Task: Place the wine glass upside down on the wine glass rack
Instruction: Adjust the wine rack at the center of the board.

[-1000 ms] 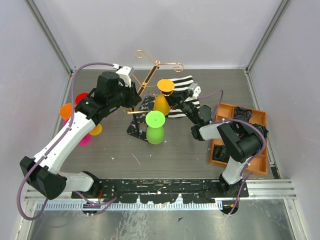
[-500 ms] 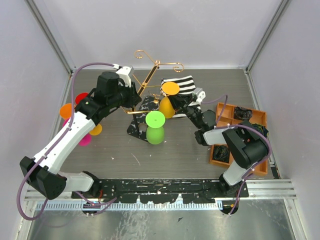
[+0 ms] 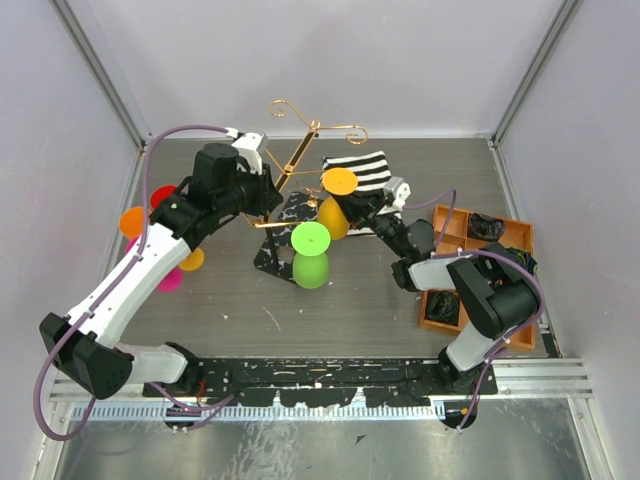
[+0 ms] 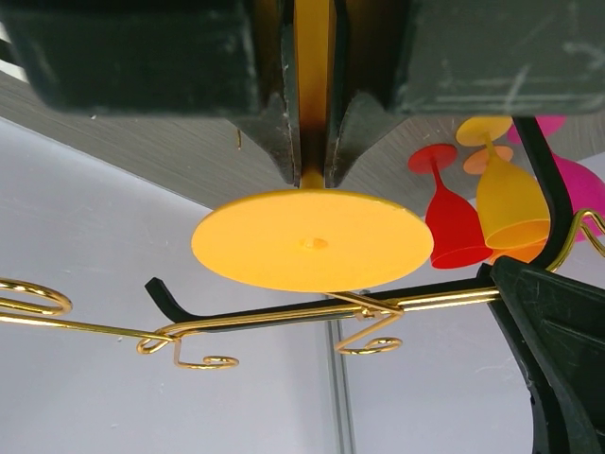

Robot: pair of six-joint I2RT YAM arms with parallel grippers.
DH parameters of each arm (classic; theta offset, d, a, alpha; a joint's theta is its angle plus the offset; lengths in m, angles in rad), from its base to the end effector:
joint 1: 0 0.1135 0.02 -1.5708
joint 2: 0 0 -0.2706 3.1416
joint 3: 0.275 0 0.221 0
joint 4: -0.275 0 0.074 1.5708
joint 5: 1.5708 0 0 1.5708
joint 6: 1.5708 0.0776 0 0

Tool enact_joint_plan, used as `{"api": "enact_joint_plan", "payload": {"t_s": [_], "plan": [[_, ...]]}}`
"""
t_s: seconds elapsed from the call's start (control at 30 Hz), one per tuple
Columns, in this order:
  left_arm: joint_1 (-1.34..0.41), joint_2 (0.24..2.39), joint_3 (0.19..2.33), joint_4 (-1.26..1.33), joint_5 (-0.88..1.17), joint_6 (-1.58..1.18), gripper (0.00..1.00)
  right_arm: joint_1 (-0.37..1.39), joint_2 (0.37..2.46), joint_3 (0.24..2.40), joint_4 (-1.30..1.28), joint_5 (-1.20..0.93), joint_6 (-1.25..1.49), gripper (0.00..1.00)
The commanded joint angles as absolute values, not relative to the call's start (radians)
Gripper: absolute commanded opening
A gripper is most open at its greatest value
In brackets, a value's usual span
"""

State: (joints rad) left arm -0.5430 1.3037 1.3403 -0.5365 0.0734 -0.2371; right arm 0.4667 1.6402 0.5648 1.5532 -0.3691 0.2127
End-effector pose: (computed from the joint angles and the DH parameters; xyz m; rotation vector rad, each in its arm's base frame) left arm 0.2469 -0.1557 0.3697 0.3679 2.0842 -0.5492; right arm 0.2756 0.1702 0.2922 -0.4794 1.0600 0.8050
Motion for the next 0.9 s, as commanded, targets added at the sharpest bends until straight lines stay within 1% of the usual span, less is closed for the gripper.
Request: {"api": "enact_joint_plan", "payload": {"t_s": [0.0,0.5,0.63,0.87], "plan": [[-0.538,1.32,1.348,-0.53,0.086,-0.221,0.25,0.47,1.625,0.589,1.681,-0.448,0.219,0.02],[-0.538,1.325,1.351,-0.535,0.086,-0.218,0.25,0.475,1.639,0.666,1.576,-0.506,0.216,0.05],[-0.538,1.325,1.351,-0.535,0.086,-0.217,0.25,0.474,1.648,0.683,1.532,-0.508,0.212,0.08],[-0.538,1.326,1.351,-0.535,0.083,-0.216,0.25,0.475,1.661,0.681,1.508,-0.493,0.196,0.16]]}}
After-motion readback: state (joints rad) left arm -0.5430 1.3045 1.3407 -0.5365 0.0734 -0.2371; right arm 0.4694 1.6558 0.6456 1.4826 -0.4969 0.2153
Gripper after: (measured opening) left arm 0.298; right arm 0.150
